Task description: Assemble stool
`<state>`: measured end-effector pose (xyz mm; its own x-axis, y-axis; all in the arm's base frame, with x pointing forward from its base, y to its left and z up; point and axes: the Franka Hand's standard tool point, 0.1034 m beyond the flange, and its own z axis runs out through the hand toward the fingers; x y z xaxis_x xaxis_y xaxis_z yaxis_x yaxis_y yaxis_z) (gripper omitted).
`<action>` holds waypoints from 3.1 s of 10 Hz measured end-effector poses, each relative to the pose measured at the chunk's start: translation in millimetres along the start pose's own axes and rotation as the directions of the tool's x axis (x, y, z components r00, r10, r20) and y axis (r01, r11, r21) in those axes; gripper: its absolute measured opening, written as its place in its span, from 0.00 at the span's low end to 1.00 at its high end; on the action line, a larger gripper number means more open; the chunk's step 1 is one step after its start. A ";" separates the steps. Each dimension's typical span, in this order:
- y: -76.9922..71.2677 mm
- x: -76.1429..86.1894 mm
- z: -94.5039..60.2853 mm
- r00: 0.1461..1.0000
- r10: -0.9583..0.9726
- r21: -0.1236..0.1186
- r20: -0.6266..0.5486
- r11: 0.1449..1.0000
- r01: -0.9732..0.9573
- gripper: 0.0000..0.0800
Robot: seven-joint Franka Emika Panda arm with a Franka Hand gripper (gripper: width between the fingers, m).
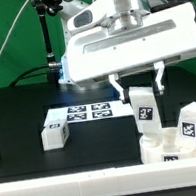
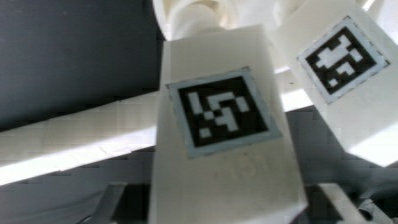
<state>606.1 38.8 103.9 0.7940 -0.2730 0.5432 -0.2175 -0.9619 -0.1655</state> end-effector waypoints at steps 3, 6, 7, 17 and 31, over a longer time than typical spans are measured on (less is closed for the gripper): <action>-0.9 -0.1 0.2 1.000 -0.001 0.001 0.000 1.000 0.001 0.41; -5.9 -2.6 0.3 1.000 -0.006 0.006 0.006 1.000 0.006 0.41; -6.2 -3.1 0.4 1.000 -0.006 0.006 0.006 1.000 0.006 0.41; -0.8 -12.4 7.6 1.000 -0.005 -0.002 0.019 1.000 0.006 0.41; 3.2 -8.0 4.3 1.000 0.003 -0.003 0.031 1.000 -0.003 0.81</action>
Offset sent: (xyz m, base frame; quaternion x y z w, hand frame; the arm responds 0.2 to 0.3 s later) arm 0.0024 0.0061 -0.0032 0.0088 0.0042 0.0101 0.9999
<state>601.5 38.0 95.5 0.8105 -0.2752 0.5171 -0.2215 -0.9612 -0.1643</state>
